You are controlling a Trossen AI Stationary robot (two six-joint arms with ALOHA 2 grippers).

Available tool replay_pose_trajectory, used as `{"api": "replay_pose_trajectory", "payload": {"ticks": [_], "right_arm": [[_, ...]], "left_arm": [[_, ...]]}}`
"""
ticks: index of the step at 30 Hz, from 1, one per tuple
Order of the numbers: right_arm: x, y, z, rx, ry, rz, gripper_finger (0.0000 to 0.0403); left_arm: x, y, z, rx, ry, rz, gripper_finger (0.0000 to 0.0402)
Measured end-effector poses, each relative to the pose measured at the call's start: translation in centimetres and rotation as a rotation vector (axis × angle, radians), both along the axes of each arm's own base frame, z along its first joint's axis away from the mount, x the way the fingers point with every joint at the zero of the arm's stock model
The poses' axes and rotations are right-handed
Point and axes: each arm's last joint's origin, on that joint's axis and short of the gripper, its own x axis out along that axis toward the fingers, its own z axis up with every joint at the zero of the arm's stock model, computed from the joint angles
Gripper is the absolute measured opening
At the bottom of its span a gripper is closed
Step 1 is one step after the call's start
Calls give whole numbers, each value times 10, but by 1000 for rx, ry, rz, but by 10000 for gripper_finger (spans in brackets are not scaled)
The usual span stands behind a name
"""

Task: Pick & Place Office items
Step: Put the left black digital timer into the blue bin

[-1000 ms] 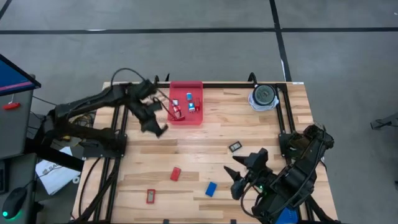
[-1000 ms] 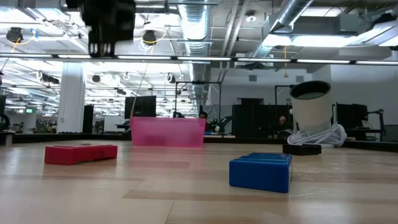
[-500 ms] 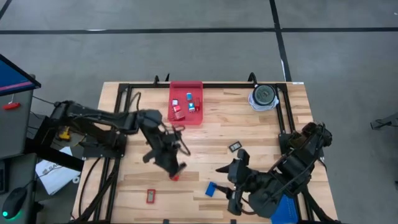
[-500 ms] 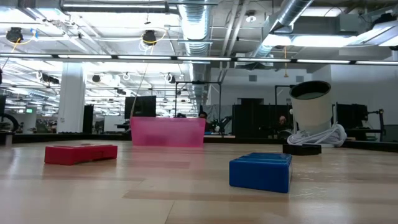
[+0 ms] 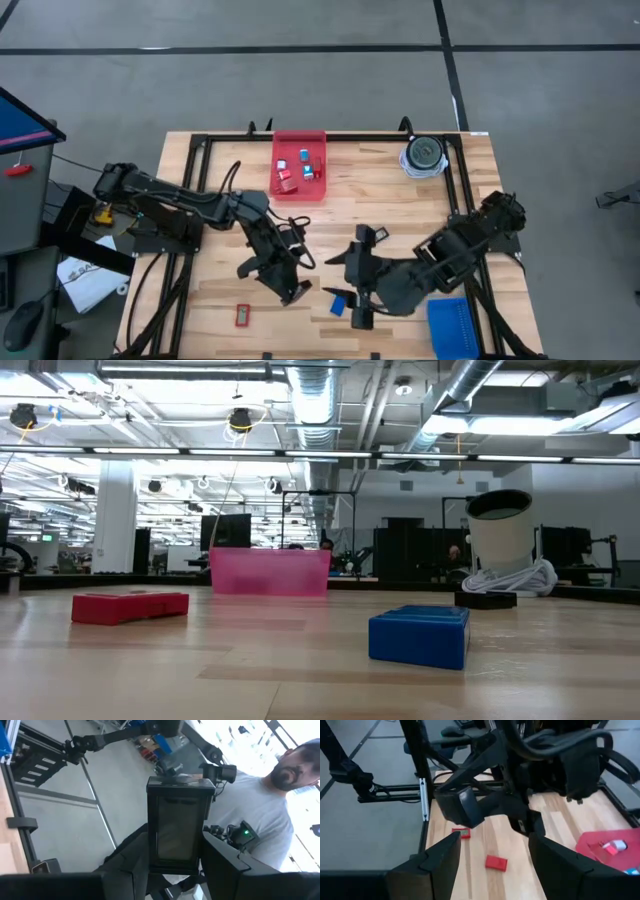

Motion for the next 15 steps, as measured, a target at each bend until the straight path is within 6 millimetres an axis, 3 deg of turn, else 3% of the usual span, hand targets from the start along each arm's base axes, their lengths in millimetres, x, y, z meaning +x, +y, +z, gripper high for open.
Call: {"api": "replay_pose_trajectory", "payload": {"ticks": [15], "right_arm": [[27, -28, 1, 48, 9, 223, 228]], "left_arm": [[2, 8, 2, -2, -16, 11, 136]]}}
